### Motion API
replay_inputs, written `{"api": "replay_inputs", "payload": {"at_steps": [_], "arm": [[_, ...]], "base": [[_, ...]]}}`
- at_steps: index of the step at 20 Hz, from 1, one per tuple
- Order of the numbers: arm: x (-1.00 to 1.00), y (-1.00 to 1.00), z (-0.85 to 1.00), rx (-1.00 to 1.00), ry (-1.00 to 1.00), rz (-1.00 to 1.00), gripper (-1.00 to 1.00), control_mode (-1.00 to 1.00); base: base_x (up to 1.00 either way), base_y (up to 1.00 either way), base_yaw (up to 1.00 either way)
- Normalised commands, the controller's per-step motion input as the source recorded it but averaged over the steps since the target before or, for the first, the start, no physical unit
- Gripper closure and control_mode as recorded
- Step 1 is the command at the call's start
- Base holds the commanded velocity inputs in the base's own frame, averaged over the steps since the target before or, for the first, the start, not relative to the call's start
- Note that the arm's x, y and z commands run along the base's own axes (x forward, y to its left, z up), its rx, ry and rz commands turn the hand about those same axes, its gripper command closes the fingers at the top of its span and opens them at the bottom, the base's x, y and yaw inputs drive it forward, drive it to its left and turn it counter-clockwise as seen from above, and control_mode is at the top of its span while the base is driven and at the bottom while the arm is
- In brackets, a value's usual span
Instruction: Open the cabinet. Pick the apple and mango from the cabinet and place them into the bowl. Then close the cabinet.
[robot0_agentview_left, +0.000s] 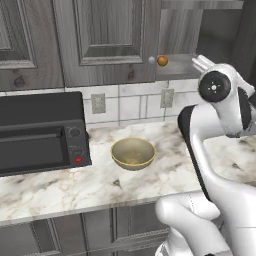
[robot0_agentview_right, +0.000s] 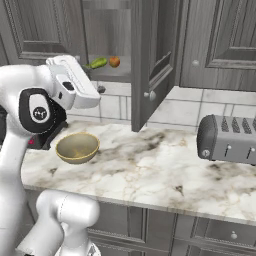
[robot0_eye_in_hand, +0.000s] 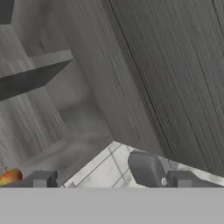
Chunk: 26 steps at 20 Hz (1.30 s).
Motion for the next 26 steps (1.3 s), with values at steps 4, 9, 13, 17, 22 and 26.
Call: {"api": "replay_inputs", "payload": {"at_steps": [4,9,13,17,22,26], "arm": [[0.05,0.68,-0.09,0.0,-0.08,0.35,-1.0,-1.0],[0.16,0.56,0.0,0.0,-0.03,0.23,-1.0,-1.0],[0.21,0.42,0.0,0.0,-0.04,0.14,-1.0,-1.0],[0.26,0.42,0.0,0.0,-0.01,0.06,-1.0,-1.0],[0.25,0.29,0.0,0.0,-0.01,0.0,-1.0,-1.0],[0.23,0.19,0.0,0.0,-0.06,0.0,-1.0,-1.0]], "base": [[0.0,0.0,0.0],[0.0,0.0,0.0],[0.0,0.0,0.0],[0.0,0.0,0.0],[0.0,0.0,0.0],[0.0,0.0,0.0]]}}
